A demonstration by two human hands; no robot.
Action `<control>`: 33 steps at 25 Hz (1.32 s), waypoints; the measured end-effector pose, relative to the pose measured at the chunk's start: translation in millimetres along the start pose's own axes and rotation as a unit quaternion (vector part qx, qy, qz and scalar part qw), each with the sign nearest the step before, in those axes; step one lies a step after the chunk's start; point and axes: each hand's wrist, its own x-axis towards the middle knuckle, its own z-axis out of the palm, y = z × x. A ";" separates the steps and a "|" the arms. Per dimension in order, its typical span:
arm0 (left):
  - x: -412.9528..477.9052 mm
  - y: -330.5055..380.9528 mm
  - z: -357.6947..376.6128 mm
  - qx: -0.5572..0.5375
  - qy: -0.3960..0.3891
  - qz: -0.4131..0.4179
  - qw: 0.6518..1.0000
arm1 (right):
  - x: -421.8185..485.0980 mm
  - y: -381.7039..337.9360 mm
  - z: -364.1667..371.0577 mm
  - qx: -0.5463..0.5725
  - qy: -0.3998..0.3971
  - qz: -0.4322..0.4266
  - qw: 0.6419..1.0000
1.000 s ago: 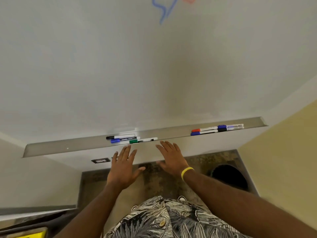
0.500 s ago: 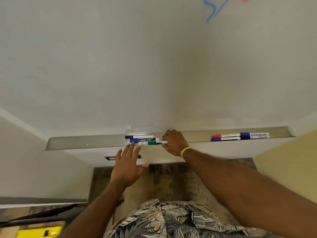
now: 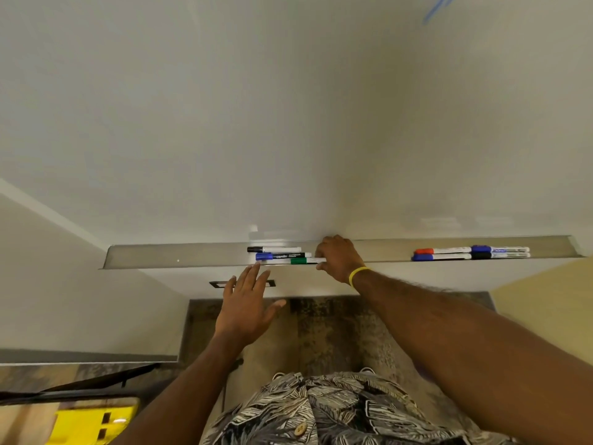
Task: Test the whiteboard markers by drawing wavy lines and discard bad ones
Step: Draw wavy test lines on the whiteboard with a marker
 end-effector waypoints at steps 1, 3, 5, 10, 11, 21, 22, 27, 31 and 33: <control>0.7 2.2 -1.9 -0.014 0.006 -0.003 1.000 | 0.3 0.1 -1.6 0.004 0.003 0.001 1.000; 4.2 7.3 -5.2 -0.040 0.016 -0.009 0.999 | -1.1 0.6 -3.5 0.010 0.015 -0.001 1.000; 9.8 11.5 -7.9 -0.054 0.021 -0.011 0.998 | -4.4 2.7 -4.9 0.011 0.022 -0.010 1.000; 28.7 17.3 -13.8 -0.089 0.040 0.009 0.995 | -21.4 10.5 -15.6 0.042 0.057 -0.023 0.997; 32.8 21.8 -14.5 -0.105 0.030 0.005 0.994 | -26.5 11.5 -17.3 0.049 0.065 -0.026 0.996; 65.6 77.3 -10.5 -0.353 -0.037 0.033 0.934 | -70.8 21.7 -24.1 0.142 0.053 -0.035 0.988; 66.3 81.3 -9.1 -0.355 -0.047 0.040 0.933 | -74.6 20.6 -22.9 0.153 0.039 -0.037 0.987; 68.7 101.2 0.3 -0.349 -0.074 0.068 0.932 | -89.8 21.2 -8.7 0.175 -0.044 0.005 0.983; 69.1 116.5 0.1 -0.371 -0.097 0.066 0.921 | -99.1 33.3 -4.9 0.151 -0.052 0.006 0.987; 72.8 123.6 -0.1 -0.395 -0.107 0.054 0.911 | -100.5 38.9 -6.8 0.143 -0.047 0.013 0.989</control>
